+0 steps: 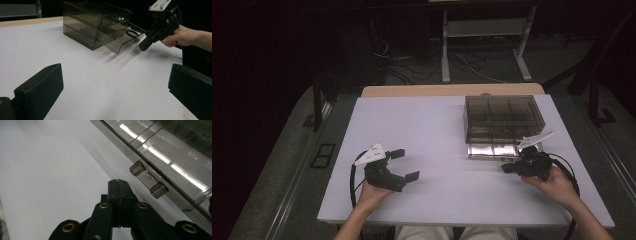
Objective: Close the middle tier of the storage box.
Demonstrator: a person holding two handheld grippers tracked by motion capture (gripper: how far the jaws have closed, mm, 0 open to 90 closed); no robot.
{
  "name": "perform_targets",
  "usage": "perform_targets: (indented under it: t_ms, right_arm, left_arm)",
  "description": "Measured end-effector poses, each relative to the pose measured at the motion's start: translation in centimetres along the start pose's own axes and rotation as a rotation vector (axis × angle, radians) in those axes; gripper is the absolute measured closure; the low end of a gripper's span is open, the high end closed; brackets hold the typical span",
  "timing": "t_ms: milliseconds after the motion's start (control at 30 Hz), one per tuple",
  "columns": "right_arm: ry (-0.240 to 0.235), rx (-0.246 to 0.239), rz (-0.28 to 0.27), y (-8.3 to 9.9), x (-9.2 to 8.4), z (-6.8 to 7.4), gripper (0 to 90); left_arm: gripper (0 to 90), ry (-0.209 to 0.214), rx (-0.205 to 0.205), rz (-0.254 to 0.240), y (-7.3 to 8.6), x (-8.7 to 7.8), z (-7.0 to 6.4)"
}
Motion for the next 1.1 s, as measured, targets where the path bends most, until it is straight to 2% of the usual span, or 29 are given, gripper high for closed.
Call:
perform_targets:
  t_ms: [200, 700, 1100]
  right_arm:
    - [0.024, 0.008, 0.018, 0.13, 0.40, -0.35, 88.3]
    - [0.057, 0.021, 0.008, 0.05, 0.24, -0.89, 88.3]
    - [0.058, 0.022, 0.005, 0.00, 0.12, -0.94, 88.3]
  left_arm:
    - [0.0, 0.001, 0.001, -0.001, 0.00, 0.02, 0.00]
    - [0.0, 0.000, 0.002, 0.000, 0.00, 0.01, 0.01]
    - [0.0, -0.001, 0.002, 0.000, 0.00, 0.00, 0.03]
Point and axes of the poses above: each handheld gripper's, and its own axes: x roughly forward along the jaws, y roughly out of its underside, z roughly to its left, the point moved 8 cm from there along x, roughly forward along the jaws, and after that the axes turned 10 degrees about -x, right-handed, at the moved point
